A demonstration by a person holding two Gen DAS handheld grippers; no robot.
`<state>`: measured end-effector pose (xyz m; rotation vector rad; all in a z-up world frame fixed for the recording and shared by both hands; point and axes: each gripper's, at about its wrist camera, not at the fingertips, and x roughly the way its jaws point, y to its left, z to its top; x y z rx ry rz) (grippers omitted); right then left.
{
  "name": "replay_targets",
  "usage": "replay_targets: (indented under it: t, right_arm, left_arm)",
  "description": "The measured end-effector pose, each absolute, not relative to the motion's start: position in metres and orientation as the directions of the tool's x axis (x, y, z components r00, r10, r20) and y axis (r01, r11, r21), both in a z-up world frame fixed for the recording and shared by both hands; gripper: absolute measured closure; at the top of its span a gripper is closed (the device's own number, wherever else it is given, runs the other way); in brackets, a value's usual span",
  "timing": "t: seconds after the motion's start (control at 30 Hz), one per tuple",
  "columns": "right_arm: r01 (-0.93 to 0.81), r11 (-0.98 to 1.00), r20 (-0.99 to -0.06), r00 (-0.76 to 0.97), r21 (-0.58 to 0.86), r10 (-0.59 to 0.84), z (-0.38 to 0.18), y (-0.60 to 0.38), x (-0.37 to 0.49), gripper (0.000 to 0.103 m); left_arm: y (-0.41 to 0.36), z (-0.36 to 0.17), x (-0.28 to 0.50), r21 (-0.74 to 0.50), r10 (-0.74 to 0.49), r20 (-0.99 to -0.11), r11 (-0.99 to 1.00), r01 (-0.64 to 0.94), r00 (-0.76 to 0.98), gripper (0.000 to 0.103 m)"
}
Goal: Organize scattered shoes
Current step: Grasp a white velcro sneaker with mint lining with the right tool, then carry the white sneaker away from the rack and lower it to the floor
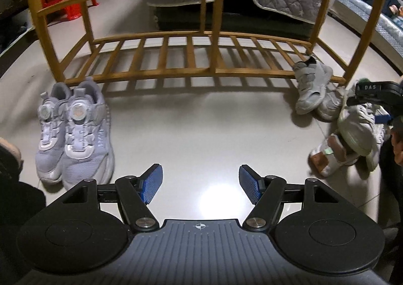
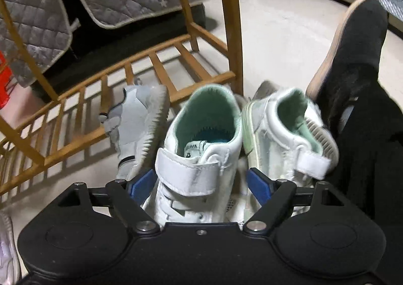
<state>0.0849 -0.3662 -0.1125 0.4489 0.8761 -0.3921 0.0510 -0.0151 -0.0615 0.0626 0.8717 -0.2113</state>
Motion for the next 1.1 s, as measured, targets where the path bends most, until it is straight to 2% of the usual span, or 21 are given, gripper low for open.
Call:
replay_targets:
  t: [0.23, 0.5, 0.67, 0.83, 1.1]
  right_arm:
    - [0.456, 0.865, -0.789, 0.602, 0.21, -0.126, -0.106, -0.355, 0.077, 0.04]
    - [0.31, 0.919, -0.729, 0.683, 0.244, -0.037, -0.076, -0.321, 0.059, 0.04]
    - [0.168, 0.95, -0.725, 0.684, 0.263, 0.08, -0.066, -0.286, 0.052, 0.04]
    - [0.051, 0.966, -0.772, 0.612, 0.255, 0.172, -0.089, -0.239, 0.044, 0.04]
    - [-0.067, 0.97, -0.827, 0.511, 0.232, 0.233, -0.134, -0.178, 0.025, 0.04]
  left_arm:
    - [0.001, -0.064, 0.052, -0.052, -0.15, -0.766, 0.984, 0.172, 0.625, 0.035]
    - [0.007, -0.059, 0.049, -0.066, -0.157, -0.756, 0.984, 0.165, 0.635, 0.035]
    - [0.012, -0.054, 0.046, -0.074, -0.155, -0.746, 0.986, 0.151, 0.648, 0.035]
    - [0.017, -0.051, 0.044, -0.08, -0.154, -0.743, 0.987, 0.141, 0.651, 0.035]
    - [0.018, -0.059, 0.043, -0.081, -0.147, -0.76, 0.988, 0.132, 0.633, 0.035]
